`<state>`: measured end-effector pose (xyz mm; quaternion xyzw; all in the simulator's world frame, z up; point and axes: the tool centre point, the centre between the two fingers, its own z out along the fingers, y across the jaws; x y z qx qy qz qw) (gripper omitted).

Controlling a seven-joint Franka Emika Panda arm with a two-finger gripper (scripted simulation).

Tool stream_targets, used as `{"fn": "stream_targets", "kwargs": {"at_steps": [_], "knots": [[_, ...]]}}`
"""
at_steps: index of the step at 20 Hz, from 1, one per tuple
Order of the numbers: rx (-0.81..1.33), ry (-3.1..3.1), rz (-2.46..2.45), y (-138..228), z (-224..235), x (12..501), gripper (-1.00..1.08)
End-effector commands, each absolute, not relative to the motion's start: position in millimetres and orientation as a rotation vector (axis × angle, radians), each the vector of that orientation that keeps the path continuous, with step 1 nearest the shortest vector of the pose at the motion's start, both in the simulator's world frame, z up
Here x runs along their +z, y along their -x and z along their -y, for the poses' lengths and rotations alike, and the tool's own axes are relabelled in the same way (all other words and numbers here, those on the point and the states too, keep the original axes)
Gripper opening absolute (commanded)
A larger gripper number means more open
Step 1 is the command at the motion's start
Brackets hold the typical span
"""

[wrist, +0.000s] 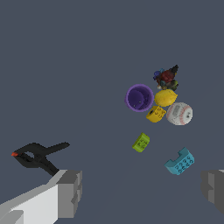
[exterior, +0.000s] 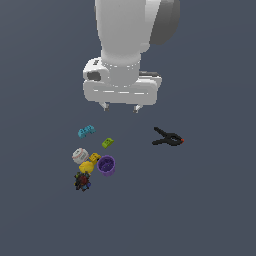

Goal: Pick up a designated object from a clutter of objects.

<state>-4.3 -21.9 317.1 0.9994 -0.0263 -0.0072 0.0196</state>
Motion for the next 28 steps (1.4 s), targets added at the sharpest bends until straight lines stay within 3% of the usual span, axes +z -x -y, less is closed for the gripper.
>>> {"fn": "stream_targets", "kwargs": {"at_steps": [1, 16, 28], "knots": [[-0.022, -3.101, 0.082, 4.3, 21.9, 317.1, 1.00], [0.029, -3.075, 0.091, 1.3, 41.1, 326.1, 1.00], [0.018, -3.092, -0.002, -37.7, 66.5, 292.3, 1.00]]}}
